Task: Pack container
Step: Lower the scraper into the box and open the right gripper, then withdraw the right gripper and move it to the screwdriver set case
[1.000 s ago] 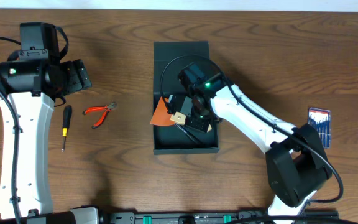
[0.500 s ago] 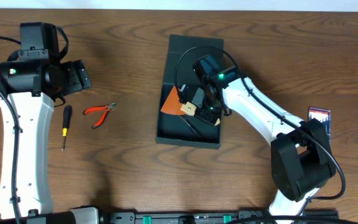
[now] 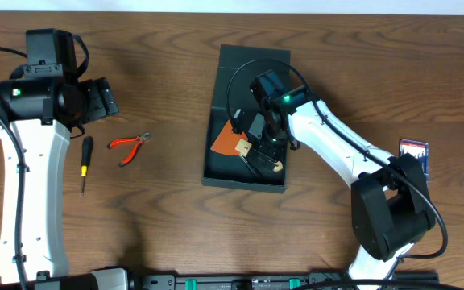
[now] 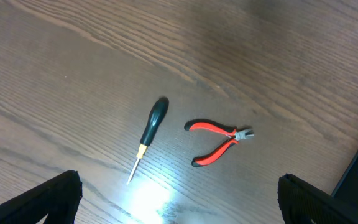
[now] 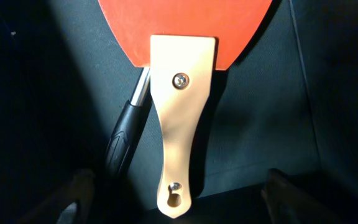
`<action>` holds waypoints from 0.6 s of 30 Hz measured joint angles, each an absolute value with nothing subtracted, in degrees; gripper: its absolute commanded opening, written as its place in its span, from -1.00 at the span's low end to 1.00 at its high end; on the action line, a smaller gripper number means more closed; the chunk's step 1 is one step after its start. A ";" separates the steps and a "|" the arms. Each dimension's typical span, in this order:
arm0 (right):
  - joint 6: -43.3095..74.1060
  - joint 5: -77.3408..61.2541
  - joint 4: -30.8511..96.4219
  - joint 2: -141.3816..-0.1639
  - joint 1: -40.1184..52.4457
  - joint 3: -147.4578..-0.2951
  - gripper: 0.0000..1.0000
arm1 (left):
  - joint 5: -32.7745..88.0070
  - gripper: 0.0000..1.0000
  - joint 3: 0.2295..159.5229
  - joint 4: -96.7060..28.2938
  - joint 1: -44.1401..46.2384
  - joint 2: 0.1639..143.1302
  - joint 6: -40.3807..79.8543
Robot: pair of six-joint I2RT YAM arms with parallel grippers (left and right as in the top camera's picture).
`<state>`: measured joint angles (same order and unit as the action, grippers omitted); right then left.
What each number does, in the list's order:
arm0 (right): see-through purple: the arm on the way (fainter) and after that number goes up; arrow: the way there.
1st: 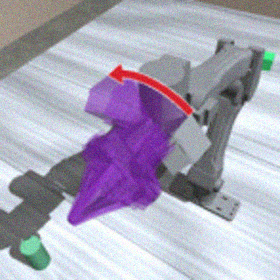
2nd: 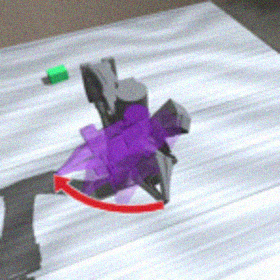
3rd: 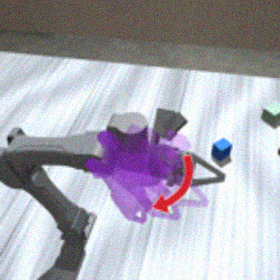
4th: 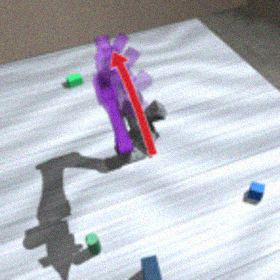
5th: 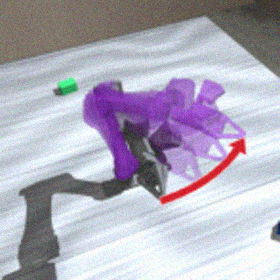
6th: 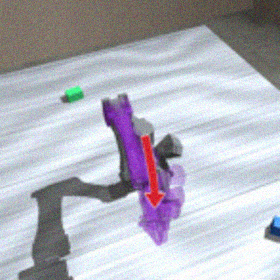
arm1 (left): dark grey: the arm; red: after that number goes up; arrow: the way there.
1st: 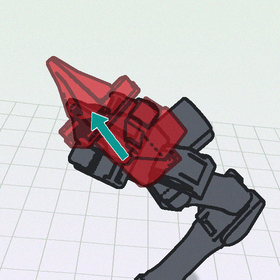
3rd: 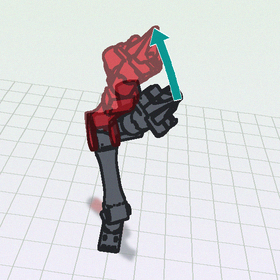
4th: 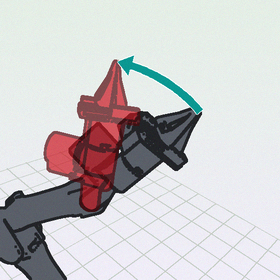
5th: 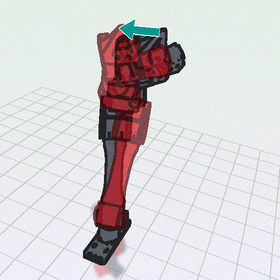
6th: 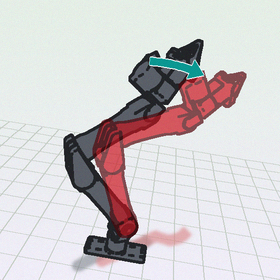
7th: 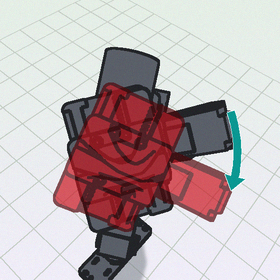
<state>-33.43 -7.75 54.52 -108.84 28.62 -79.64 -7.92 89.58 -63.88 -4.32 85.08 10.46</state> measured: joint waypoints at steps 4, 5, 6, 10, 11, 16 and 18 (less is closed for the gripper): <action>-31.27 -6.76 56.14 -108.84 28.60 -80.55 0.98 | -7.92 0.97 89.58 -63.88 -4.32 85.08 10.46; -29.95 -6.13 56.64 -108.79 28.53 -81.25 0.98 | -7.92 0.97 89.58 -63.88 -4.32 85.08 10.46; -28.91 -5.21 57.41 -108.77 28.49 -82.26 0.98 | -7.92 0.97 89.58 -63.90 -4.32 85.08 10.46; -21.23 -0.47 63.35 -107.61 26.20 -90.54 0.99 | -7.90 0.97 89.58 -63.92 -4.32 85.08 10.46; -18.96 0.51 65.54 -106.67 24.71 -93.49 0.99 | -7.90 0.97 89.58 -63.92 -4.32 85.08 10.46; -8.62 3.73 74.17 -99.29 12.73 -103.90 0.99 | -7.92 0.97 89.58 -63.90 -4.32 85.08 10.46; -4.80 4.58 76.86 -95.64 5.06 -105.56 0.97 | -7.92 0.97 89.58 -63.88 -4.32 85.08 10.46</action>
<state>-4.80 4.58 76.86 -95.64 5.06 -105.56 -7.92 89.58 -63.88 -4.32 85.08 10.46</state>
